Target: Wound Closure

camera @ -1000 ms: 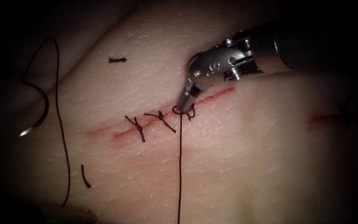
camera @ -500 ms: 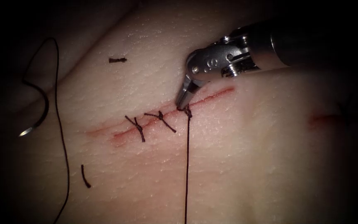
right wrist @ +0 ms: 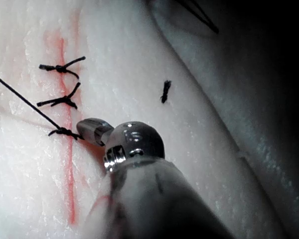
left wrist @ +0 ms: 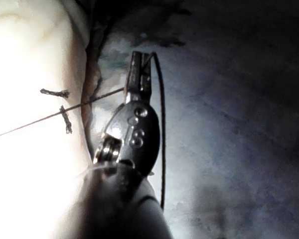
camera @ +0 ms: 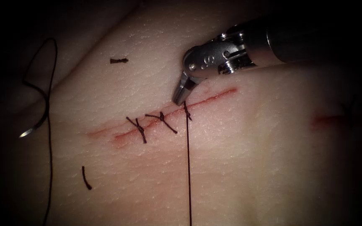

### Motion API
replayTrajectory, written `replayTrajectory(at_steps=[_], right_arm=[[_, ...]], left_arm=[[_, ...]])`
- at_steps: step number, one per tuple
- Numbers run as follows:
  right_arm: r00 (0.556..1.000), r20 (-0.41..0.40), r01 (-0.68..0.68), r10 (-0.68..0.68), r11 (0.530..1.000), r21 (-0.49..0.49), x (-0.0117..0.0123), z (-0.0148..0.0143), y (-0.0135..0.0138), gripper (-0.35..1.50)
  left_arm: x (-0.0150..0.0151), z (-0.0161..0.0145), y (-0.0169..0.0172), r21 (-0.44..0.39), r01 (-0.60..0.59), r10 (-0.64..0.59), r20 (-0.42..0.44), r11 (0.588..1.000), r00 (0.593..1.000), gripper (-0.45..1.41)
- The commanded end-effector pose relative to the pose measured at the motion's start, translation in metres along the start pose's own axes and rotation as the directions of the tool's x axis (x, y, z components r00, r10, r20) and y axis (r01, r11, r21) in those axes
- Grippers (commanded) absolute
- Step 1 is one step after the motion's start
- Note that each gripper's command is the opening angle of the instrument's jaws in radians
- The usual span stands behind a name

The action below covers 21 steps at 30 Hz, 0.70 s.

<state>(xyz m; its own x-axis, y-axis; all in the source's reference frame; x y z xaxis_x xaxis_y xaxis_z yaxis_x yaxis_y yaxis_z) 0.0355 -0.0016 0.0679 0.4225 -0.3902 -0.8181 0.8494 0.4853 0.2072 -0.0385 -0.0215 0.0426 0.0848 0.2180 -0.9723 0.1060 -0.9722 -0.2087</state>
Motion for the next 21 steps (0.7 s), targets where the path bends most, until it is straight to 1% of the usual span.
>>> replayTrajectory(at_steps=[1, 10, 21], right_arm=[[1.0, 0.006, 0.002, -0.002, 1.0, -0.002, -0.0004, 0.001, 0.0005, -0.35], [0.999, 0.034, -0.007, 0.008, 1.0, -0.028, -0.0021, 0.0012, 0.0008, -0.35], [0.999, 0.04, -0.008, 0.009, 0.999, -0.043, -0.0021, 0.0013, 0.0008, -0.35]], left_arm=[[-0.0007, 0.0007, 0.0009, -0.003, 0.0, 0.0, -0.001, 1.0, 1.0, -0.45], [-0.0019, 0.002, 0.0023, -0.023, 0.012, -0.012, 0.003, 1.0, 1.0, -0.45], [-0.0027, 0.0025, 0.0031, -0.034, 0.014, -0.014, 0.002, 0.999, 1.0, -0.45]])
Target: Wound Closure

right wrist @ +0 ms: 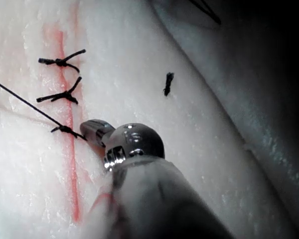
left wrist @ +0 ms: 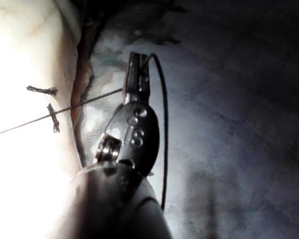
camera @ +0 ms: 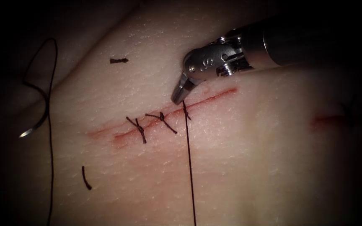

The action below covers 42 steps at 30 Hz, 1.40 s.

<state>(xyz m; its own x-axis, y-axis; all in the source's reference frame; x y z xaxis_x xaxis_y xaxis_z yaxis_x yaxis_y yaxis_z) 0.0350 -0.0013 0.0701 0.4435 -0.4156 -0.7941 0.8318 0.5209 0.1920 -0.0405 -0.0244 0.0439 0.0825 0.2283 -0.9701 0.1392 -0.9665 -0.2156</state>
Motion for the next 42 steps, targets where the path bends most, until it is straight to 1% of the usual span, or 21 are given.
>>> replayTrajectory(at_steps=[1, 5, 8, 9, 10, 11, 12, 13, 14, 17, 20, 23, 24, 27, 29, 32, 35, 36, 37, 40, 42], right_arm=[[1.0, 0.003, 0.0, 0.0, 1.0, -0.004, -0.0001, 0.0005, 0.0006, -0.35], [1.0, 0.009, 0.004, -0.004, 1.0, -0.017, 0.0, 0.0011, 0.0002, -0.35], [1.0, 0.019, 0.005, -0.005, 1.0, -0.004, 0.0007, 0.0022, -0.0003, -0.35], [1.0, 0.011, -0.018, 0.018, 1.0, -0.006, 0.0009, 0.0024, -0.0005, -0.35], [0.999, 0.003, -0.037, 0.037, 0.999, -0.02, 0.001, 0.0024, -0.0006, 0.16], [0.998, -0.004, -0.063, 0.063, 0.997, -0.051, 0.0011, 0.0023, -0.0007, 0.84], [0.995, -0.008, -0.095, 0.095, 0.992, -0.079, 0.0011, 0.0022, -0.0008, 1.13], [0.992, -0.015, -0.123, 0.122, 0.986, -0.11, 0.0011, 0.0019, -0.0009, 1.26], [0.989, -0.02, -0.145, 0.144, 0.98, -0.135, 0.0009, 0.0015, -0.0011, 1.33], [0.983, -0.026, -0.185, 0.183, 0.965, -0.184, 0.0002, -0.0006, -0.0016, 1.38], [0.968, -0.059, -0.249, 0.242, 0.93, -0.27, -0.0008, -0.0036, -0.0018, 1.47], [0.944, -0.144, -0.331, 0.298, 0.874, -0.355, -0.0019, -0.0075, -0.0022, 1.47], [0.929, -0.188, -0.369, 0.319, 0.849, -0.379, -0.0023, -0.0088, -0.0026, 1.47], [0.894, -0.27, -0.443, 0.358, 0.793, -0.418, -0.0028, -0.0115, -0.0036, 1.47], [0.883, -0.3, -0.464, 0.361, 0.767, -0.442, -0.0028, -0.0126, -0.0043, 1.47], [0.867, -0.349, -0.49, 0.357, 0.744, -0.455, -0.0024, -0.0131, -0.0055, 1.45], [0.854, -0.383, -0.507, 0.352, 0.727, -0.463, -0.0013, -0.0122, -0.0068, 1.33], [0.844, -0.408, -0.519, 0.349, 0.725, -0.453, -0.001, -0.0119, -0.0071, 1.28], [0.821, -0.454, -0.546, 0.346, 0.709, -0.446, -0.0005, -0.0114, -0.0075, 1.23], [0.766, -0.553, -0.597, 0.328, 0.681, -0.424, 0.0009, -0.0096, -0.0083, 1.13], [0.746, -0.58, -0.618, 0.326, 0.662, -0.424, 0.002, -0.0081, -0.0087, 1.1]], left_arm=[[-0.0008, 0.0006, 0.0008, -0.005, 0.008, -0.008, 0.0, 1.0, 1.0, -0.45], [-0.0008, 0.0011, 0.0004, -0.009, 0.02, -0.02, -0.001, 1.0, 1.0, -0.45], [0.0005, 0.0007, -0.0014, -0.02, 0.036, -0.036, -0.004, 0.999, 0.999, -0.45], [0.0011, 0.0004, -0.0022, -0.013, 0.043, -0.043, -0.005, 0.999, 0.999, -0.45], [0.0017, 0.0001, -0.0029, -0.005, 0.038, -0.038, -0.006, 0.999, 0.999, -0.45], [0.0023, -0.0004, -0.0038, 0.005, 0.035, -0.035, -0.006, 0.999, 0.999, -0.45], [0.0027, -0.0009, -0.0045, 0.013, 0.03, -0.03, -0.005, 0.999, 1.0, -0.45], [0.003, -0.0013, -0.0051, 0.021, 0.029, -0.029, -0.004, 0.999, 1.0, -0.45], [0.0033, -0.0017, -0.0056, 0.029, 0.023, -0.023, -0.002, 0.999, 1.0, -0.45], [0.0039, -0.0031, -0.0073, 0.058, 0.008, -0.009, 0.01, 0.998, 1.0, -0.45], [0.0044, -0.0046, -0.0094, 0.08, -0.004, 0.002, 0.017, 0.997, 1.0, -0.45], [0.005, -0.0063, -0.0122, 0.099, -0.022, 0.02, 0.022, 0.995, 1.0, -0.45], [0.0052, -0.0069, -0.0136, 0.108, -0.03, 0.028, 0.024, 0.994, 0.999, -0.45], [0.006, -0.0083, -0.0167, 0.126, -0.046, 0.043, 0.027, 0.991, 0.999, -0.45], [0.0066, -0.009, -0.0182, 0.134, -0.056, 0.052, 0.029, 0.989, 0.998, -0.45], [0.0077, -0.0099, -0.0201, 0.145, -0.066, 0.062, 0.031, 0.987, 0.998, -0.45], [0.0089, -0.0104, -0.0216, 0.153, -0.079, 0.075, 0.032, 0.985, 0.997, -0.45], [0.0092, -0.0106, -0.022, 0.155, -0.086, 0.082, 0.033, 0.984, 0.996, -0.45], [0.0096, -0.0107, -0.0226, 0.159, -0.091, 0.087, 0.033, 0.983, 0.996, -0.45], [0.0106, -0.0112, -0.0243, 0.165, -0.099, 0.095, 0.031, 0.981, 0.995, -0.45], [0.0111, -0.0117, -0.0255, 0.168, -0.112, 0.108, 0.031, 0.979, 0.994, -0.45]])
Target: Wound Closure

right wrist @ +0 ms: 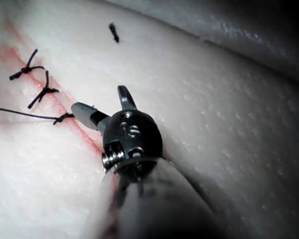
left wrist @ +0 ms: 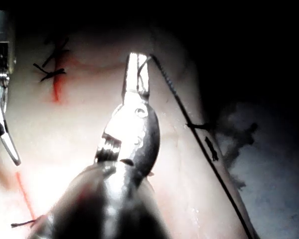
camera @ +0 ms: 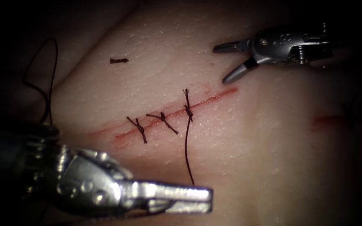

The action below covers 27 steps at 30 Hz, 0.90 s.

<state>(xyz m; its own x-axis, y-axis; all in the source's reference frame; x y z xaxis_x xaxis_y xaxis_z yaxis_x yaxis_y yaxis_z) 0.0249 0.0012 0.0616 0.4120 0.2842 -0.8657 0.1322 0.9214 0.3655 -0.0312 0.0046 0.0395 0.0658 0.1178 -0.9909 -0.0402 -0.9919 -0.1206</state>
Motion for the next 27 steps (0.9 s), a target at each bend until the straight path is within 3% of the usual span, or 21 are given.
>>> replayTrajectory(at_steps=[1, 4, 7, 11, 16, 22, 24, 25, 27], right_arm=[[1.0, -0.011, -0.013, 0.013, 1.0, -0.001, -0.0006, 0.0021, -0.0021, 1.05], [0.998, -0.05, -0.027, 0.026, 1.0, -0.002, -0.0009, 0.0041, -0.0045, 0.83], [0.995, -0.098, -0.036, 0.036, 0.999, -0.004, -0.0012, 0.0056, -0.006, 0.34], [0.989, -0.141, -0.053, 0.049, 0.998, -0.022, -0.0015, 0.0074, -0.0067, 0.17], [0.977, -0.203, -0.083, 0.069, 0.995, -0.06, -0.0015, 0.0091, -0.0067, 0.21], [0.967, -0.247, -0.083, 0.067, 0.995, -0.056, -0.0014, 0.011, -0.0082, 0.09], [0.964, -0.261, -0.072, 0.055, 0.996, -0.056, -0.0013, 0.011, -0.0086, -0.06], [0.962, -0.27, -0.052, 0.036, 0.997, -0.049, -0.0012, 0.011, -0.0088, -0.35], [0.959, -0.284, -0.029, 0.017, 0.999, -0.04, -0.001, 0.0112, -0.0094, -0.35]], left_arm=[[-0.0004, 0.0002, -0.0006, 0.0, -0.004, 0.004, -0.003, 1.0, 1.0, -0.45], [-0.0004, -0.0004, -0.0029, 0.015, -0.017, 0.016, 0.005, 1.0, 1.0, -0.45], [-0.0007, -0.0011, -0.0048, 0.022, -0.021, 0.021, 0.008, 1.0, 1.0, -0.45], [-0.0021, -0.0022, -0.0074, 0.041, -0.027, 0.026, 0.028, 0.999, 0.999, -0.45], [-0.0043, -0.0029, -0.009, 0.056, -0.027, 0.024, 0.049, 0.998, 0.998, -0.45], [-0.0078, -0.0035, -0.0116, 0.062, -0.031, 0.027, 0.053, 0.998, 0.998, -0.45], [-0.0089, -0.0033, -0.0124, 0.067, -0.034, 0.03, 0.05, 0.997, 0.998, -0.45], [-0.0095, -0.0032, -0.0127, 0.068, -0.035, 0.032, 0.049, 0.997, 0.998, -0.45], [-0.0107, -0.0027, -0.0133, 0.072, -0.047, 0.043, 0.052, 0.996, 0.998, -0.45]])
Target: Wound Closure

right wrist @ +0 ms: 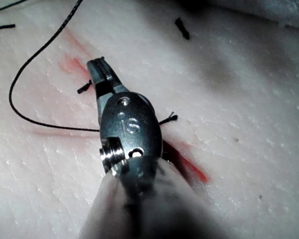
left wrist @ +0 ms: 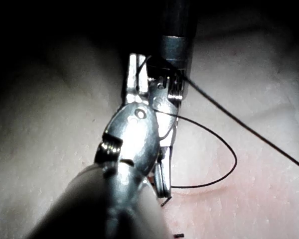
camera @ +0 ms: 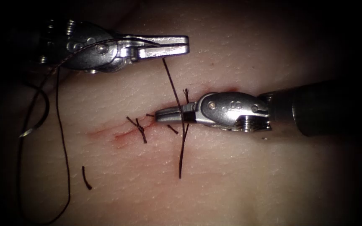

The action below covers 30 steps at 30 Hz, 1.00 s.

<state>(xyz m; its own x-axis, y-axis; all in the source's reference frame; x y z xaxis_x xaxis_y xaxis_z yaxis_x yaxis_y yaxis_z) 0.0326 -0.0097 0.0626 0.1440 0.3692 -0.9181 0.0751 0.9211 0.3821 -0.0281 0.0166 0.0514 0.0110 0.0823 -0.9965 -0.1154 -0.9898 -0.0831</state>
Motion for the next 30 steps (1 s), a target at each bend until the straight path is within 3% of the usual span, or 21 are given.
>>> replayTrajectory(at_steps=[1, 11, 30], right_arm=[[1.0, -0.006, 0.019, -0.019, 1.0, 0.007, -0.0005, 0.001, -0.0009, -0.35], [0.994, -0.095, 0.054, -0.055, 0.998, -0.018, 0.0009, 0.0033, -0.0033, -0.35], [0.952, -0.304, 0.022, -0.03, 0.999, -0.028, 0.0046, 0.0021, -0.0049, -0.35]], left_arm=[[-0.0011, 0.0008, 0.0001, 0.001, -0.008, 0.008, -0.002, 1.0, 1.0, -0.45], [-0.0061, 0.0031, -0.0004, 0.016, -0.002, 0.002, 0.01, 1.0, 1.0, -0.45], [-0.0138, 0.0009, -0.0011, 0.035, 0.003, -0.005, 0.063, 0.999, 0.998, -0.45]])
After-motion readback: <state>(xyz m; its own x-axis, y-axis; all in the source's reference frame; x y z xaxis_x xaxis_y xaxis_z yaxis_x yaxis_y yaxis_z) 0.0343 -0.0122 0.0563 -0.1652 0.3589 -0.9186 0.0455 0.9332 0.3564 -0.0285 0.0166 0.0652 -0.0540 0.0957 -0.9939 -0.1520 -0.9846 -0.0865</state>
